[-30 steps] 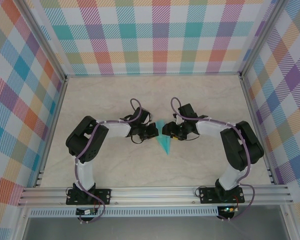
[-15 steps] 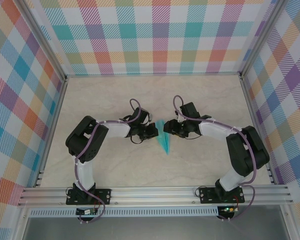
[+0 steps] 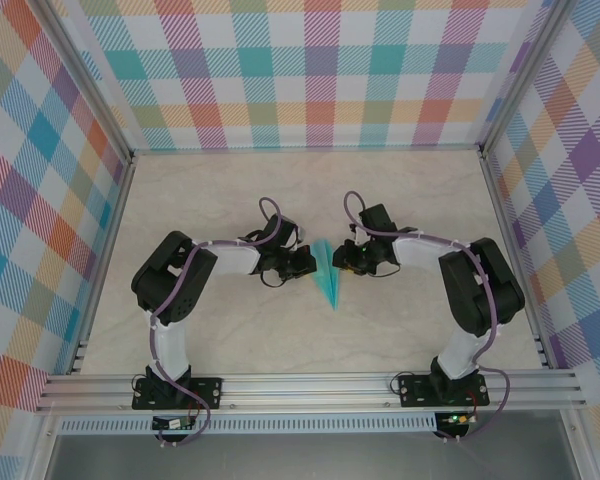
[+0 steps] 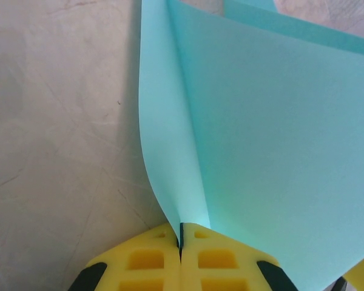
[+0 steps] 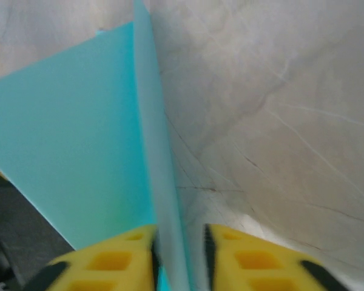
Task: Fold a paper plane with a square sheet of paper (pick it up from the middle)
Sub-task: Move the paper plane to the top-center of the table.
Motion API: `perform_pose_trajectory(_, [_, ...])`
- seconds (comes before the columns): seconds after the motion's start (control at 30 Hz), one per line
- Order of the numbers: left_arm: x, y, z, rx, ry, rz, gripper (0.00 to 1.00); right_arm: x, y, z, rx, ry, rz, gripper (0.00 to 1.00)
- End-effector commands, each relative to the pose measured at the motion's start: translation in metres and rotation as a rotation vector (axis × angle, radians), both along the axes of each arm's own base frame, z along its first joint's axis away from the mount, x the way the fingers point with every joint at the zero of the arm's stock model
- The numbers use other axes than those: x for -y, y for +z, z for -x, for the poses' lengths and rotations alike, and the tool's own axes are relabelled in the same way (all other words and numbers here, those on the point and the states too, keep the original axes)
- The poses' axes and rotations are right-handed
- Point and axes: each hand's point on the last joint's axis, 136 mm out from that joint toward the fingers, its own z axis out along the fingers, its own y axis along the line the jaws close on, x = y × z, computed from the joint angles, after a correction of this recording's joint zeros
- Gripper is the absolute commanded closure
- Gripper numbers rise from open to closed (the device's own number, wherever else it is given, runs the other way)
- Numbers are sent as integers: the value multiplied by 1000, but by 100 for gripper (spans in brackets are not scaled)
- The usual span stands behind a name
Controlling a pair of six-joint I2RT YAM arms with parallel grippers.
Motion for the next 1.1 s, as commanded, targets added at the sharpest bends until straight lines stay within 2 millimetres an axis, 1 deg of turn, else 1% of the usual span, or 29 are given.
perform_pose_trajectory(0.0, [-13,-22,-4,-10,33,-49,100,-4,7,-4,13,16,-15,86])
perform_pose_trajectory(0.07, [-14,-22,-4,-9,43,-48,100,4,2,-3,7,-13,29,90])
perform_pose_trajectory(0.17, [-16,-22,-5,-8,54,-49,100,18,-6,-1,-6,-54,94,91])
perform_pose_trajectory(0.5, [-18,-27,-4,-19,71,-49,100,31,-16,6,-62,-108,163,89])
perform_pose_trajectory(0.57, [-18,-28,-4,-21,72,-46,100,33,-17,7,-78,-115,175,86])
perform_pose_trajectory(0.6, [-17,-27,-4,-21,68,-42,100,32,-16,8,-79,-113,172,84])
perform_pose_trajectory(0.67, [-14,-26,-4,-21,59,-29,100,29,-6,7,-62,-106,146,77])
perform_pose_trajectory(0.77, [-10,-22,-4,-18,43,-8,100,26,17,7,-10,-93,101,67])
perform_pose_trajectory(0.83, [-8,-20,-5,-14,36,-3,100,21,32,10,22,-69,66,63])
perform_pose_trajectory(0.93, [-7,-20,-6,-14,33,1,100,16,45,20,47,-30,41,62])
perform_pose_trajectory(1.07, [-6,-22,-6,-18,30,1,100,5,44,34,27,18,28,62])
